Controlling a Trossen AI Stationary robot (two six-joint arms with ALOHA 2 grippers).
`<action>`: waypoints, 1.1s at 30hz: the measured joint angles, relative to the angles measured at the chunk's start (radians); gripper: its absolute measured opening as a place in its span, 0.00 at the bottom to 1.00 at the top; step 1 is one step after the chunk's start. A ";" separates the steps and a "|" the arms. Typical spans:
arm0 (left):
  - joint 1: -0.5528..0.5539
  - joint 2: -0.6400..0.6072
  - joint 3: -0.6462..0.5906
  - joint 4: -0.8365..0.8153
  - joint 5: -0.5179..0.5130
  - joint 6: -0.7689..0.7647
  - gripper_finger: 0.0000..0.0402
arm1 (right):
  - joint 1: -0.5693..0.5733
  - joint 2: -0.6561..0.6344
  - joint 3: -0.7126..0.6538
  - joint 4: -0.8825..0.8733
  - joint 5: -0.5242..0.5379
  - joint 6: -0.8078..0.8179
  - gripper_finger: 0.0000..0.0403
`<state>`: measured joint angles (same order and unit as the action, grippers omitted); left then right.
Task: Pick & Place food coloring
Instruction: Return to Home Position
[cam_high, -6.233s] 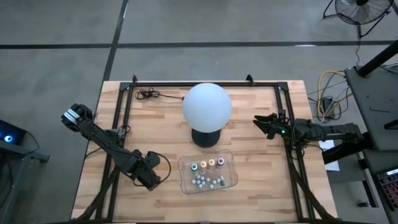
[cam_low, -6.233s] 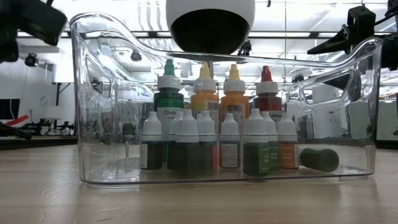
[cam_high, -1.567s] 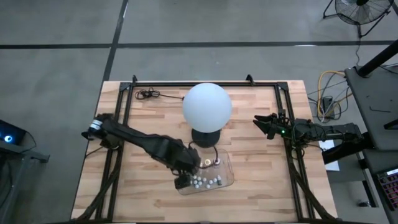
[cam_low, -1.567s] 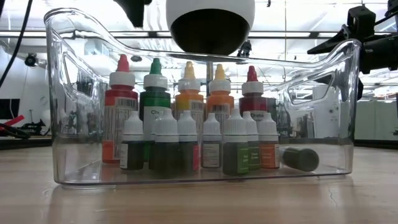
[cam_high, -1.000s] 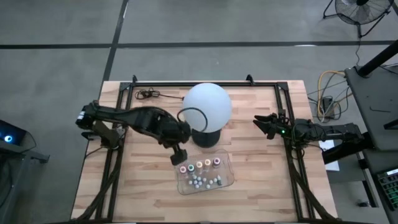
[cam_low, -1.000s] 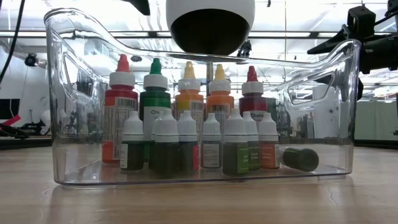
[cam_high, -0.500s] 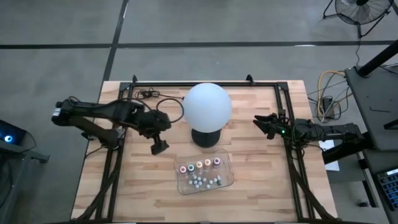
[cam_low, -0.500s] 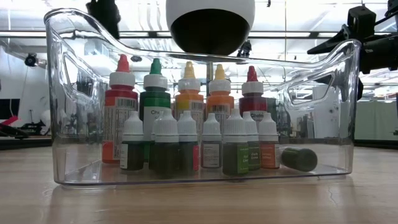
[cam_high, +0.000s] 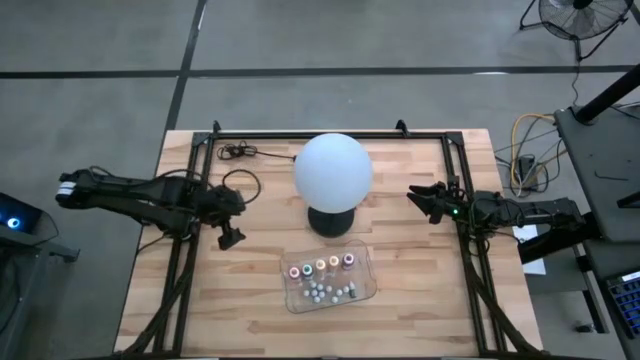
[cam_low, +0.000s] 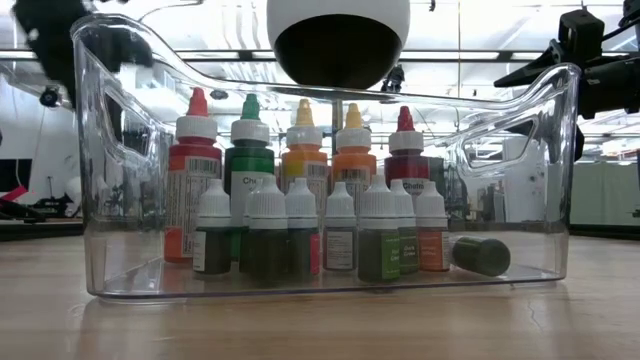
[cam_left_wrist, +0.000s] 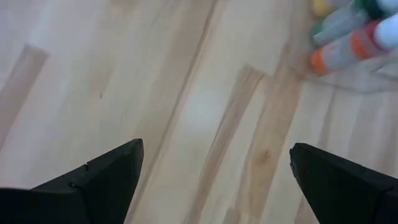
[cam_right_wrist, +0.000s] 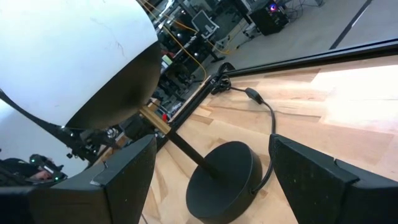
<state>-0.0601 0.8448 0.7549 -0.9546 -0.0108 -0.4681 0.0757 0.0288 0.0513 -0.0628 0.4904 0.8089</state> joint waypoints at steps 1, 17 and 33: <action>0.000 -0.024 -0.033 0.009 0.000 -0.007 0.93 | 0.000 0.000 0.000 0.000 0.000 0.000 0.75; 0.001 -0.283 -0.425 0.253 0.040 -0.239 0.93 | 0.000 0.000 0.000 0.000 0.000 0.000 0.75; 0.006 -0.504 -0.614 0.496 0.032 -0.277 0.93 | 0.000 0.000 0.000 0.000 0.000 0.000 0.75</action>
<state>-0.0541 0.3404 0.1413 -0.4584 0.0208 -0.7451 0.0757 0.0288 0.0512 -0.0629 0.4904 0.8090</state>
